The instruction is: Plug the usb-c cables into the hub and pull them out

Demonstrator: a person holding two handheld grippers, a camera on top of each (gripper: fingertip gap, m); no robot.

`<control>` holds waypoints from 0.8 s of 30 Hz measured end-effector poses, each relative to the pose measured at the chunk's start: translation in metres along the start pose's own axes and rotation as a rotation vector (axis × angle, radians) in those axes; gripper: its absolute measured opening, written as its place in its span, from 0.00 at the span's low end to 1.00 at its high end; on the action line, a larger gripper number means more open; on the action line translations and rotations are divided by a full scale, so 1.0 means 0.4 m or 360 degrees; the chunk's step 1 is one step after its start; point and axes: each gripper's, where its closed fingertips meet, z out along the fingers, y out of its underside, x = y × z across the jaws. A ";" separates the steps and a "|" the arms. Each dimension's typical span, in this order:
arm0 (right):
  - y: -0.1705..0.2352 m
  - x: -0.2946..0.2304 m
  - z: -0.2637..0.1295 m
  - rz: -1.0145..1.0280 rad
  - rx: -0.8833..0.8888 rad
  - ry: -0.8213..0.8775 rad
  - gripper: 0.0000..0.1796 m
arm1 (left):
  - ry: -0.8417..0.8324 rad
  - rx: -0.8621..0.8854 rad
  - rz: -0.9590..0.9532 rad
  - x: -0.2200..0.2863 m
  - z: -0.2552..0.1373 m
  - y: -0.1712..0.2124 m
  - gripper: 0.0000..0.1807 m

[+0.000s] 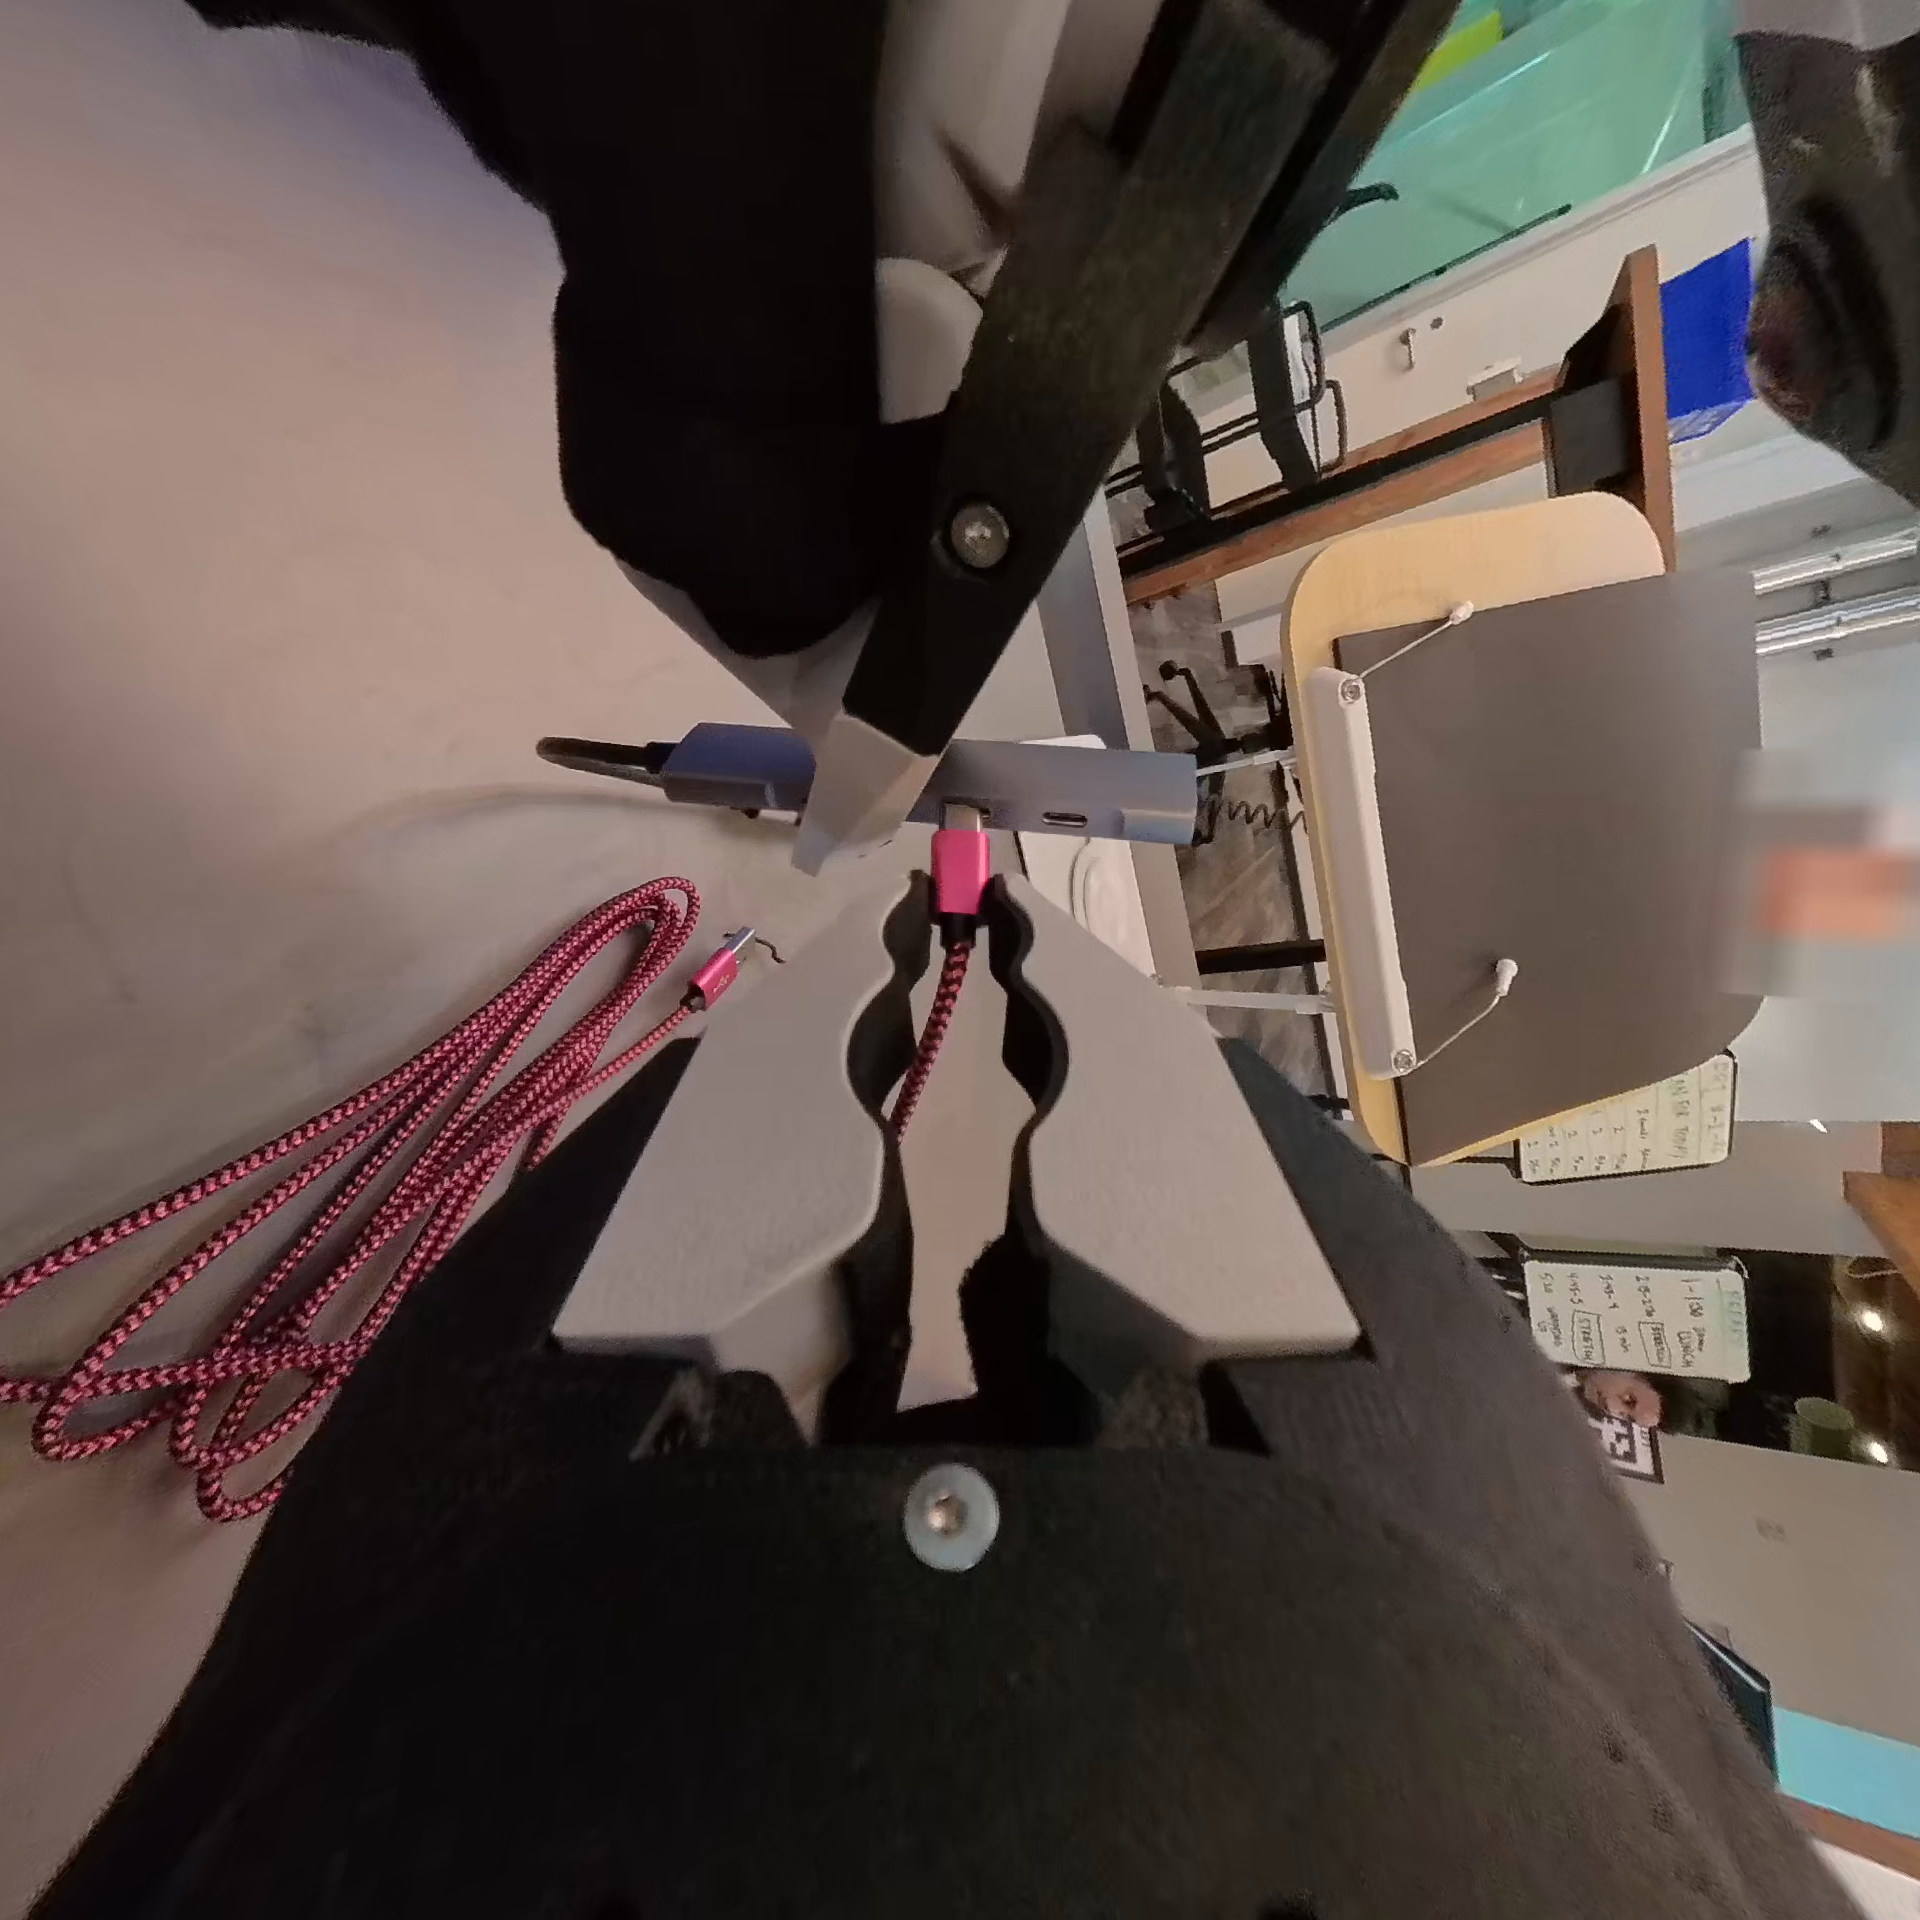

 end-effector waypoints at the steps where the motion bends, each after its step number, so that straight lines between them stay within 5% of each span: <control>1: 0.000 0.002 0.000 0.0004 -0.0001 0.0003 0.05 | -0.0001 0.0001 -0.0001 0.000 0.000 -0.001 0.12; 17: -0.020 -0.005 0.013 -0.0017 -0.0174 0.0106 0.05 | -0.0224 -0.0121 0.0075 -0.033 0.004 0.007 0.12; 24: -0.002 -0.008 0.019 0.0063 -0.0157 0.0046 0.05 | -0.0063 -0.0170 0.0013 -0.018 0.003 0.018 0.12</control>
